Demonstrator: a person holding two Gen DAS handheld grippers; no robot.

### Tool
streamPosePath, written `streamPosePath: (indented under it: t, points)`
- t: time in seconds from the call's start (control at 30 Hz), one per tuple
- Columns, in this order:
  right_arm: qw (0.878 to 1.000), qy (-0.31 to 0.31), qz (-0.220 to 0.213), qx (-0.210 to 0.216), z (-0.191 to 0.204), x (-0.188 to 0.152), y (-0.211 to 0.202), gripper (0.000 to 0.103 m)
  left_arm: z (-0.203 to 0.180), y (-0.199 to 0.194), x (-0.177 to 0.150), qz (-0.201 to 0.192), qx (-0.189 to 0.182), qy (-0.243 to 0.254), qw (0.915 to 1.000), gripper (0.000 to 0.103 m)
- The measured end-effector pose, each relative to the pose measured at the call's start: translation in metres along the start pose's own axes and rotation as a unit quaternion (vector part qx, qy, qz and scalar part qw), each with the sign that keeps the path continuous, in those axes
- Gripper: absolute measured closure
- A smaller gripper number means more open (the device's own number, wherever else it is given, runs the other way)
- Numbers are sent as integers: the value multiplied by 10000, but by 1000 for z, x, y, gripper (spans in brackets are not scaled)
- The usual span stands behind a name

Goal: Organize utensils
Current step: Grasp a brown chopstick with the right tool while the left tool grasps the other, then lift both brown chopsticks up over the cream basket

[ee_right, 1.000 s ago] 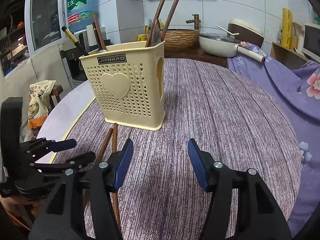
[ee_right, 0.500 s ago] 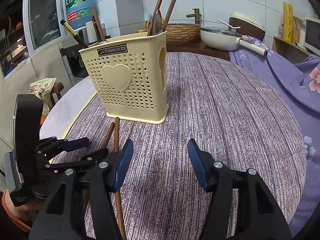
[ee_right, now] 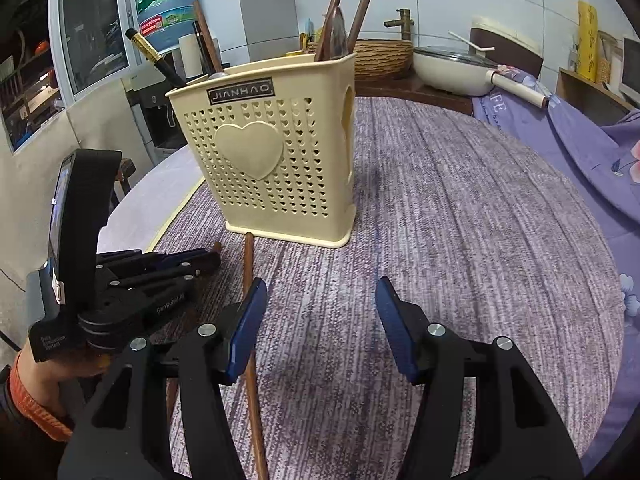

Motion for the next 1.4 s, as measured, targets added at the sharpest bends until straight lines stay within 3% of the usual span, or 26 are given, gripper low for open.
streamPosePath:
  t: [0.23, 0.47, 0.7, 0.83, 1.07, 1.2, 1.4]
  points:
    - [9972, -242, 454, 546, 26, -2, 33, 46, 15, -6, -5, -11, -151, -252, 9996, 92]
    - [9927, -332, 915, 716, 32, 5, 76, 61, 28, -14, -9, -50, -228, -423, 9988, 92]
    - [9907, -744, 1019, 512, 46, 14, 107, 77, 29, -14, -11, -45, -319, -436, 9985, 92]
    - [9892, -923, 1042, 454, 54, 15, 112, 80, 32, -10, -14, 10, -361, -485, 9982, 92]
    - [9854, -1275, 1077, 340, 64, 14, 114, 94, 30, -9, -14, -8, -344, -447, 9984, 92]
    - [9866, -1149, 1094, 376, 62, 15, 113, 95, 27, -12, -14, -44, -354, -393, 9986, 92]
    - [9915, -909, 716, 600, 55, 22, 81, 95, 22, -31, -6, -276, -516, -352, 9977, 93]
Point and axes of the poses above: each gripper's, at about its wrist camera, not at the fingertips, and y roughly the way its jaws point, z to its left, x to its top, the point moved 4 cm from there along y, roughly the way its jaws point, and after that the axes turned 8 degrees about x, right-handed, at the moved point
